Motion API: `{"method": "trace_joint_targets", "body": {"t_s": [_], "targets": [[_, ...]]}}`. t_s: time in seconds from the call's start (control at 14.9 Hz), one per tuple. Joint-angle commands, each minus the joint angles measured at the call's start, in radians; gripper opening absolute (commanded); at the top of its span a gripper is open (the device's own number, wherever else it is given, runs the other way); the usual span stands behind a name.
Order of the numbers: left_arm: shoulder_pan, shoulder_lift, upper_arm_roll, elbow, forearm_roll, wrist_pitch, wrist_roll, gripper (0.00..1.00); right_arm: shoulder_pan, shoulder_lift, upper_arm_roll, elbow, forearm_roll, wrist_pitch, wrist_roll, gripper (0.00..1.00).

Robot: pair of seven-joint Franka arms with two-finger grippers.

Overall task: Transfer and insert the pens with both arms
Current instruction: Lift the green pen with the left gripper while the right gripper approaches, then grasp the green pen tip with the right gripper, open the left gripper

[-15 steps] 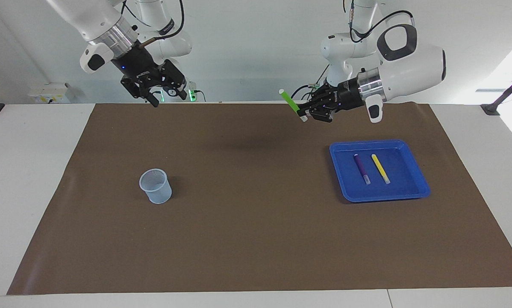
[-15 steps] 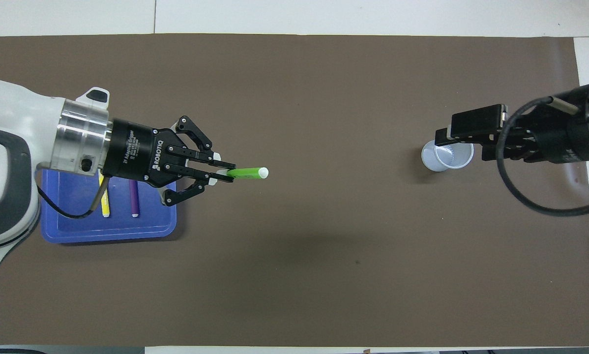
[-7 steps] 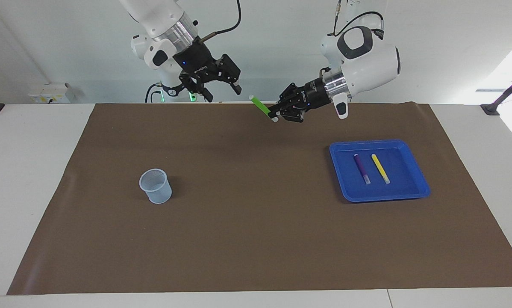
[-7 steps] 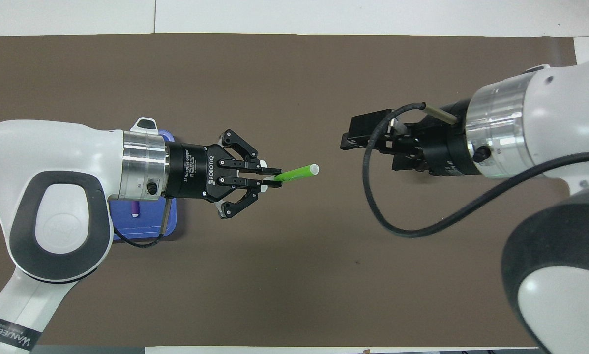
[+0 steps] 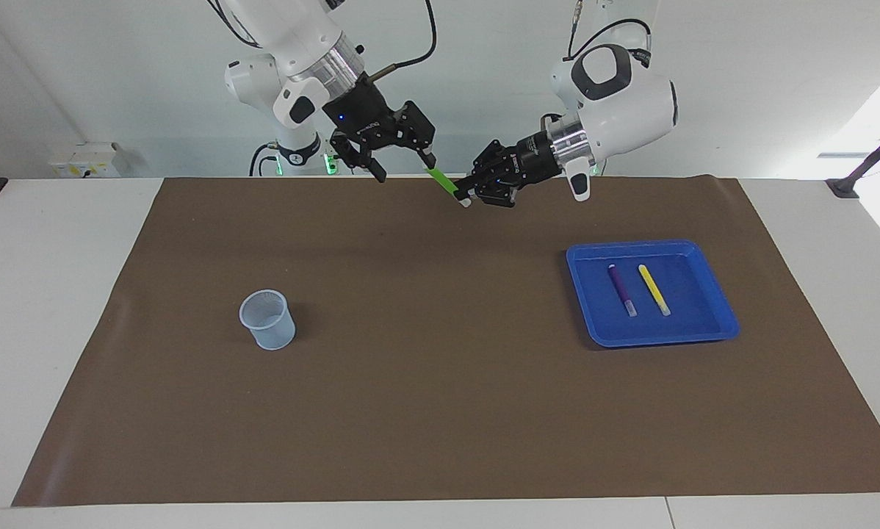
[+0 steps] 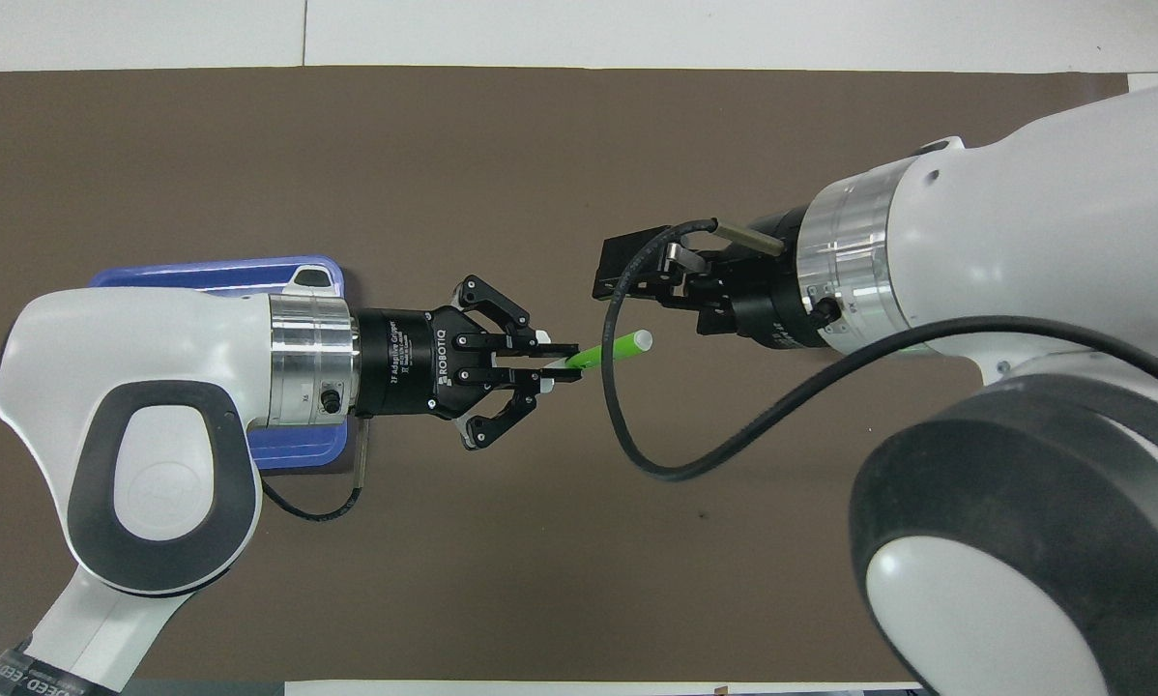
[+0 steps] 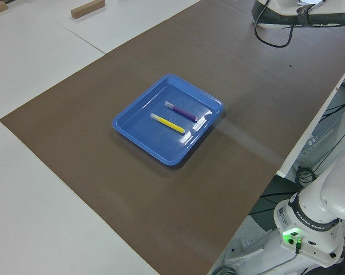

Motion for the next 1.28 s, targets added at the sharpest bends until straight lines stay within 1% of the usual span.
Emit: {"method": "trace_joint_targets", "body": {"t_s": [0.0,0.2,0.34,0.4,0.54,0.6,0.81,1.07,1.21], "targets": [[-0.019,-0.039,0.011,-0.043,-0.037,0.03,-0.011,0.0,0.007,-0.018,-0.001,-0.036,-0.001,0.017,-0.001,0.99],[-0.024,-0.039,0.011,-0.043,-0.04,0.03,-0.011,0.0,0.017,-0.018,-0.001,-0.036,-0.035,0.009,-0.002,0.98],[-0.024,-0.039,0.011,-0.045,-0.043,0.032,-0.011,0.0,0.019,-0.018,-0.001,-0.037,-0.038,0.006,-0.002,0.95],[-0.024,-0.039,0.012,-0.045,-0.047,0.032,-0.011,0.0,0.019,-0.018,-0.001,-0.036,-0.042,0.006,-0.002,0.87],[-0.024,-0.041,0.011,-0.045,-0.049,0.032,-0.011,0.0,0.019,-0.02,-0.001,-0.036,-0.042,0.003,-0.001,0.55],[-0.024,-0.039,0.012,-0.045,-0.049,0.032,-0.011,0.0,0.021,-0.021,-0.001,-0.037,-0.044,-0.002,-0.001,0.49],[-0.024,-0.041,0.012,-0.045,-0.063,0.042,-0.011,0.0,0.042,-0.023,-0.001,-0.037,-0.064,-0.014,0.001,0.49],[-0.038,-0.039,0.011,-0.045,-0.067,0.065,-0.012,0.0,0.045,-0.026,-0.001,-0.036,-0.07,-0.029,0.001,0.49],[-0.038,-0.039,0.011,-0.046,-0.07,0.07,-0.012,0.0,0.044,-0.024,-0.001,-0.034,-0.073,-0.025,-0.002,0.39]]}}
